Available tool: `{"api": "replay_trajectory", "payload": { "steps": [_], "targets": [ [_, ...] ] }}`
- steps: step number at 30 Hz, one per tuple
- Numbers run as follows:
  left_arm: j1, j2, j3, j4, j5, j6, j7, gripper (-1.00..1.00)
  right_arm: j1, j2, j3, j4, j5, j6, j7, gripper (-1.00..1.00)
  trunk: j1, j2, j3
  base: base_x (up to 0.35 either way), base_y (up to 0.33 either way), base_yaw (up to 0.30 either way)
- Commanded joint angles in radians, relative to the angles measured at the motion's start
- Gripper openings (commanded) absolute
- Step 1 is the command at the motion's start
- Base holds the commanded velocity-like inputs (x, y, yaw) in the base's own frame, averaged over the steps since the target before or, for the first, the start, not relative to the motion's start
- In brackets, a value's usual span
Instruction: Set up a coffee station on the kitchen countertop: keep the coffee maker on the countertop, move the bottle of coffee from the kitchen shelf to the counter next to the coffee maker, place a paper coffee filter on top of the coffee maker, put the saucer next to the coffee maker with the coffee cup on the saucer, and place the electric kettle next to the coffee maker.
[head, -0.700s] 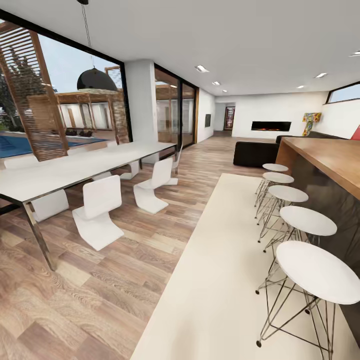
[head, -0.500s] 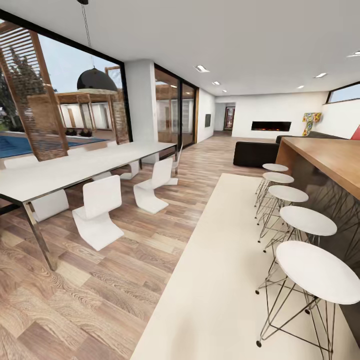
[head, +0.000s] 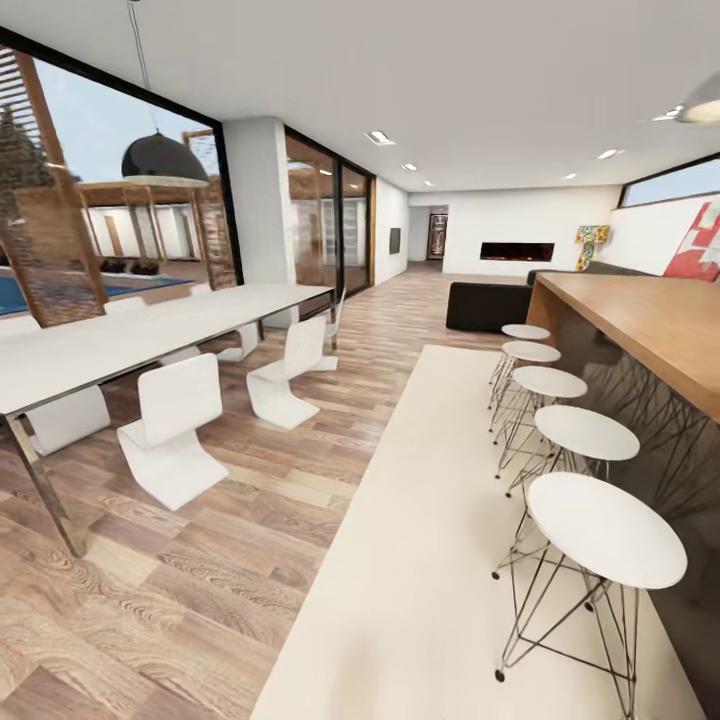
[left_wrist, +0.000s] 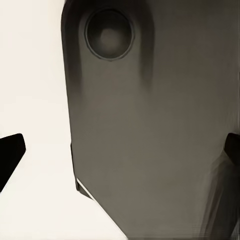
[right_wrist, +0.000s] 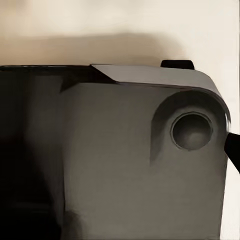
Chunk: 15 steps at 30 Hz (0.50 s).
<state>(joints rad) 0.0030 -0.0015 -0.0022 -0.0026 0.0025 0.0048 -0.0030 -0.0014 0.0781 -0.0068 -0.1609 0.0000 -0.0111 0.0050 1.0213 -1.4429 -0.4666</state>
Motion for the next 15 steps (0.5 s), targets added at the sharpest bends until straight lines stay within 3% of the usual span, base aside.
{"api": "replay_trajectory", "payload": {
  "steps": [1,15],
  "targets": [
    [0.0,0.0,0.0,-0.001,0.0,0.002,0.0,1.0,0.0,0.0,-0.001,0.0,0.0,-0.001,0.001,1.0,-0.004,0.007,0.002,0.0,0.0,-0.272],
    [0.0,0.0,0.002,-0.001,0.001,0.008,-0.002,1.0,0.0,0.0,0.0,0.003,0.0,0.003,0.001,1.0,-0.058,0.105,0.033,0.0,0.0,-0.25]
  ]
}}
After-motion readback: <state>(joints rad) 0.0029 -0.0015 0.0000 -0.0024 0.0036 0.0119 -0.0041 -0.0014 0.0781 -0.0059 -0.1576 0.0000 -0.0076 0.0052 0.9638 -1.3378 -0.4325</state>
